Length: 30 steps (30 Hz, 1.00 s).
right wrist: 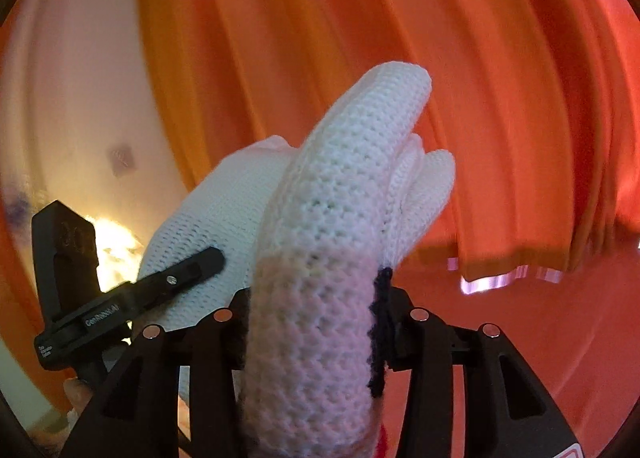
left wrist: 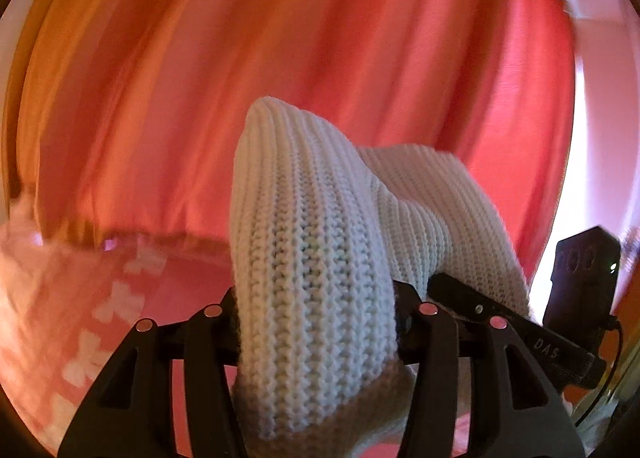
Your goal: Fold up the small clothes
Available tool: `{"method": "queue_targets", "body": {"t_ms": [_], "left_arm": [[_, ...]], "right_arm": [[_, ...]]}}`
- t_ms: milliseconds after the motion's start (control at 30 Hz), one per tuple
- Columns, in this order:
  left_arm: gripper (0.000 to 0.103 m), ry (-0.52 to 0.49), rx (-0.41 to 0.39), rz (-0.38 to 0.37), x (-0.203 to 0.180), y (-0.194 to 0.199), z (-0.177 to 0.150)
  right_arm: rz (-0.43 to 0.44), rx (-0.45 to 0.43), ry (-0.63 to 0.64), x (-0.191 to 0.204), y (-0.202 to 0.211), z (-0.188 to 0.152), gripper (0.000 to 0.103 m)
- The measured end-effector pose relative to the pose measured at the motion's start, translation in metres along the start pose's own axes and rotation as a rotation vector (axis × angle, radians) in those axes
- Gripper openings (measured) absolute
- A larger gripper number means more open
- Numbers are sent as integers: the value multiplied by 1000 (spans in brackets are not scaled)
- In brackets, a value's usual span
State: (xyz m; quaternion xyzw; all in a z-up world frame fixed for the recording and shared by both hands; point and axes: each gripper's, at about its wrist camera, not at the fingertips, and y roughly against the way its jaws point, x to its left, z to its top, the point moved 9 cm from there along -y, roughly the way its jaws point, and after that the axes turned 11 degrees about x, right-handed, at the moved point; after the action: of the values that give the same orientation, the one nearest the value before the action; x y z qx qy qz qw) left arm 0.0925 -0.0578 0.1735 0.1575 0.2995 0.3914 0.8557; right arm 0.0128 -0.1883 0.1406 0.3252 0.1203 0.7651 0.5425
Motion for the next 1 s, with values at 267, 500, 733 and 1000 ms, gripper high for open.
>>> {"method": "queue_targets", "body": {"t_ms": [267, 500, 733, 1000], "left_arm": [[49, 126, 347, 349, 135, -121, -96], [52, 50, 325, 343, 104, -100, -89], [52, 74, 561, 489, 137, -138, -150], [71, 341, 520, 358, 170, -112, -161]], "right_arm": [[-201, 284, -144, -118, -107, -99, 22], [-102, 326, 27, -51, -122, -125, 7], [-229, 530, -43, -96, -163, -184, 0], [-180, 558, -265, -111, -136, -225, 39]]}}
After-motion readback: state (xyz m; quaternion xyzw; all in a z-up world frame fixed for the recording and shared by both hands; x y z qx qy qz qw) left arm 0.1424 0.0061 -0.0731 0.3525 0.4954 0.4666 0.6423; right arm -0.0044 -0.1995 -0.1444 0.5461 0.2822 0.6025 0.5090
